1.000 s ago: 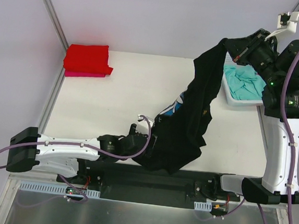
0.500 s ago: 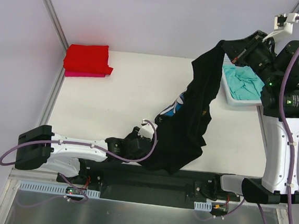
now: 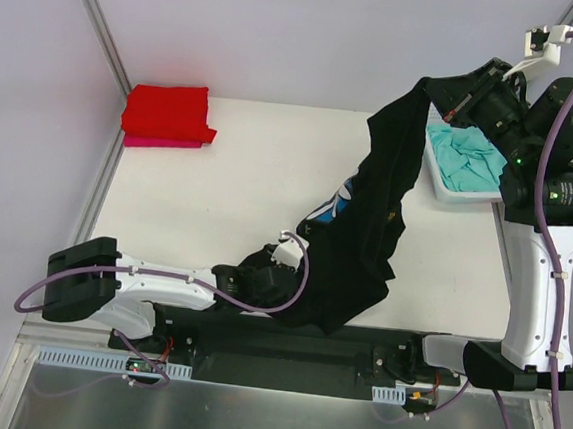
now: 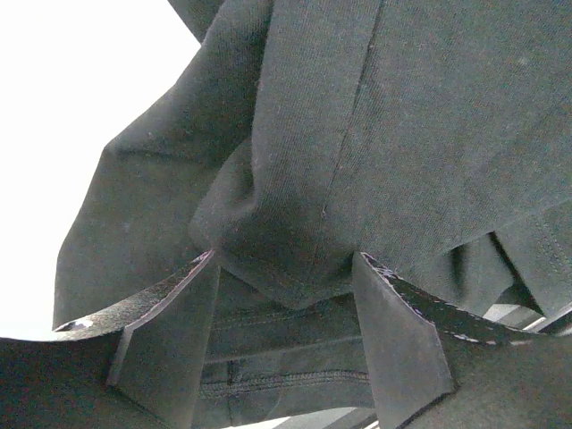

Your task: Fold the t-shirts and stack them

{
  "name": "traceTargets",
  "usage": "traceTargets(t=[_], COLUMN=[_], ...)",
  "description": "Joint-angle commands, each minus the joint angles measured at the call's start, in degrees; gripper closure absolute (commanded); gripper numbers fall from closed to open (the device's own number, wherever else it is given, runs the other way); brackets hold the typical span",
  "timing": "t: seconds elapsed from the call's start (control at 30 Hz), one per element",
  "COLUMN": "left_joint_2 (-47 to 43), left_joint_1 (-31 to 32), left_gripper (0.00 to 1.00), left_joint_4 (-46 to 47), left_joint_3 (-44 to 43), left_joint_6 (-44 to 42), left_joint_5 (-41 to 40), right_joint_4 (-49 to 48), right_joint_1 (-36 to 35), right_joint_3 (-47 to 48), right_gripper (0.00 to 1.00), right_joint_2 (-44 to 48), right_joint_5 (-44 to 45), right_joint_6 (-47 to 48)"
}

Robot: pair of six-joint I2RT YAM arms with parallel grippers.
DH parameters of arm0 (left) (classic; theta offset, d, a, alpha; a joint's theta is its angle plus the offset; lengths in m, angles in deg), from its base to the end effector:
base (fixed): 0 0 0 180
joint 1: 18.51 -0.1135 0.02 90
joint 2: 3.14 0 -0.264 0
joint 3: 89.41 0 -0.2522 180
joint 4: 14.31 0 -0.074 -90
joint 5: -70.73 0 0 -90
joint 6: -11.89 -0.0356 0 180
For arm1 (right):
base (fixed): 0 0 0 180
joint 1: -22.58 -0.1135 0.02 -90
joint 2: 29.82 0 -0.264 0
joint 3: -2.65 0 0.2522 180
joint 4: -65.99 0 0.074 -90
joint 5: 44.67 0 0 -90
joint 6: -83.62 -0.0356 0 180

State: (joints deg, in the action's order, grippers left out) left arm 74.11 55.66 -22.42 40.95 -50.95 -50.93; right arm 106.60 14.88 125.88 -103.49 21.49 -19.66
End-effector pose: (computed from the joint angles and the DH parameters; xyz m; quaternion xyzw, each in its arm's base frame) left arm 0.0916 -0.2546 0.1932 0.2273 0.8347 -0.1856 0.4659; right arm 0.2108 0.0430 0.5754 -0.1259 0.6427 0.2674 0.7069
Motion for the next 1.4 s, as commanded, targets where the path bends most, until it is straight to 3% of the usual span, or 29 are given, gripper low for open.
traceTargets(t=[0.0,0.17,0.3,0.43,0.63,0.67,0.77,0.93,1.07,1.2,1.37], left_joint_2=[1.8,3.1,2.8,-1.6,-10.3,-11.3,-15.8,-20.6,-17.1,-14.2,-14.5], left_joint_1=[0.1,0.0,0.0,0.1,-0.5,-1.6,-5.9,-14.8,-17.2,-17.9,-19.0], left_gripper=[0.41,0.55,0.74,0.87,0.95,1.00,1.00,1.00,1.00,1.00,1.00], left_joint_4=[3.8,4.8,4.9,1.8,-9.1,-11.5,-22.1,-40.2,-52.5,-62.1,-68.5], left_joint_3=[-1.4,-2.4,-2.5,-2.8,-4.8,-5.9,-11.4,-29.3,-48.6,-68.6,-78.5], left_joint_6=[0.1,0.2,0.3,-0.1,-2.9,-2.6,-2.5,-5.3,-11.1,-14.1,-17.0], left_joint_5=[0.5,1.2,0.5,-0.4,-5.7,-6.6,-6.2,-4.5,-7.7,-12.7,-17.4], right_joint_4=[-3.1,-3.2,-3.0,-2.8,-3.9,-3.4,-0.6,5.9,7.6,9.9,12.6], right_joint_1=[0.0,-0.1,-0.1,-0.1,-0.1,0.0,-0.1,0.1,0.3,6.1,14.6], right_joint_3=[1.7,1.3,1.4,0.7,-4.2,-4.1,-4.4,-6.6,-8.5,-0.2,13.8], right_gripper=[0.99,0.99,0.99,0.99,0.99,0.99,0.99,0.99,0.99,0.99,0.99], right_joint_2=[1.9,1.9,1.7,1.9,4.8,4.9,5.9,8.6,10.9,9.2,2.7], right_joint_5=[-1.5,-1.6,-1.6,-1.8,-1.6,-1.5,-1.0,0.6,2.4,2.2,-3.9], right_joint_6=[0.0,-0.2,-0.2,-0.1,-0.3,-0.1,1.2,5.3,7.3,7.3,0.8])
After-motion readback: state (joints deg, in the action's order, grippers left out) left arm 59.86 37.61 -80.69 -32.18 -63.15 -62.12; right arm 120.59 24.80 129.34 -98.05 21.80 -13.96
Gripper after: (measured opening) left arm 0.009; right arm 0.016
